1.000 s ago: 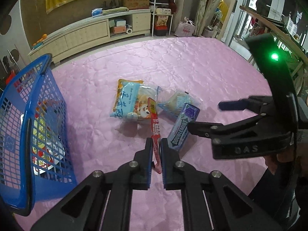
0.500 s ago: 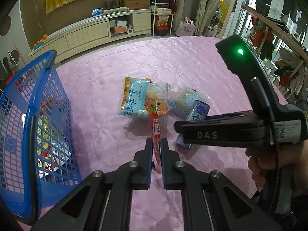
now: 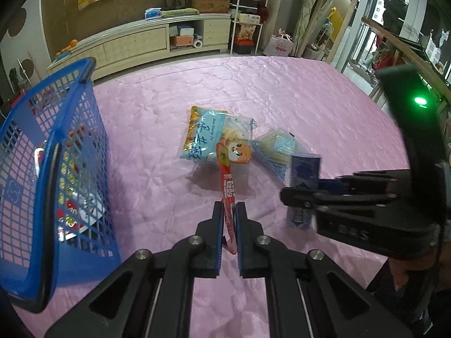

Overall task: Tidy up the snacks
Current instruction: 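Grasp the blue candy tube with right tool while left tool holds the red stick, then carry the red stick snack and blue tube over the blue basket with both tools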

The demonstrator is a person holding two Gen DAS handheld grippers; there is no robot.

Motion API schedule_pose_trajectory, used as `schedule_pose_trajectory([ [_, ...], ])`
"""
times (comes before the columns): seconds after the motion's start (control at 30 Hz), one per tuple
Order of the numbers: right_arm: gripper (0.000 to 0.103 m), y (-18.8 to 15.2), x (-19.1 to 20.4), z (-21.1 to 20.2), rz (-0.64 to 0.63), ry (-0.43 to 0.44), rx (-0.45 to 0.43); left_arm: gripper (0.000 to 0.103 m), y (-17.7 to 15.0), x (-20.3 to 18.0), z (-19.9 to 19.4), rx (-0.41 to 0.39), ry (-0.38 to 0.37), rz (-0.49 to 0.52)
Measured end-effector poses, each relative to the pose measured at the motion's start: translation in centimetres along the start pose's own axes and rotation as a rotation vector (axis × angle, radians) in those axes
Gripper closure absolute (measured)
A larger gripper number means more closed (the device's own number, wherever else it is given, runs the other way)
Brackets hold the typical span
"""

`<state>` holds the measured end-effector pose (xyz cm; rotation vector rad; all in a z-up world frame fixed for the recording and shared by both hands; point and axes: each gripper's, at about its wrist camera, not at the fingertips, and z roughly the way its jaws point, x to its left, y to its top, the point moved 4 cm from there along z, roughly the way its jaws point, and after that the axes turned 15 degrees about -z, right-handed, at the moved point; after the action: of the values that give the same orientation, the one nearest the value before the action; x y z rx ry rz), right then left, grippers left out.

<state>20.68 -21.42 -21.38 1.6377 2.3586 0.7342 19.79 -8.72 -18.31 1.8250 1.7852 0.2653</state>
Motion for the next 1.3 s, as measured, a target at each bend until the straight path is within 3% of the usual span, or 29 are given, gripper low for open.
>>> schedule_pose_trajectory([
  [0.27,0.074,-1.2,3.2,-5.1,-0.161,-0.072,-0.084,0.096,-1.1,0.3,-2.5,-0.037,-0.005,-0.040],
  [0.7,0.074,-0.4,7.0,-12.6,-0.349,-0.175,-0.237,0.096,-0.5,-0.9,-10.7,-0.210,-0.017,-0.006],
  [1.0,0.074,2.1,10.6,-15.9,-0.433,-0.133,-0.331,0.096,1.2,1.1,-14.7,-0.298,0.019,0.009],
  [1.3,0.074,6.3,14.3,-15.3,-0.466,-0.021,-0.372,0.096,3.0,5.7,-17.3,-0.341,0.067,-0.033],
])
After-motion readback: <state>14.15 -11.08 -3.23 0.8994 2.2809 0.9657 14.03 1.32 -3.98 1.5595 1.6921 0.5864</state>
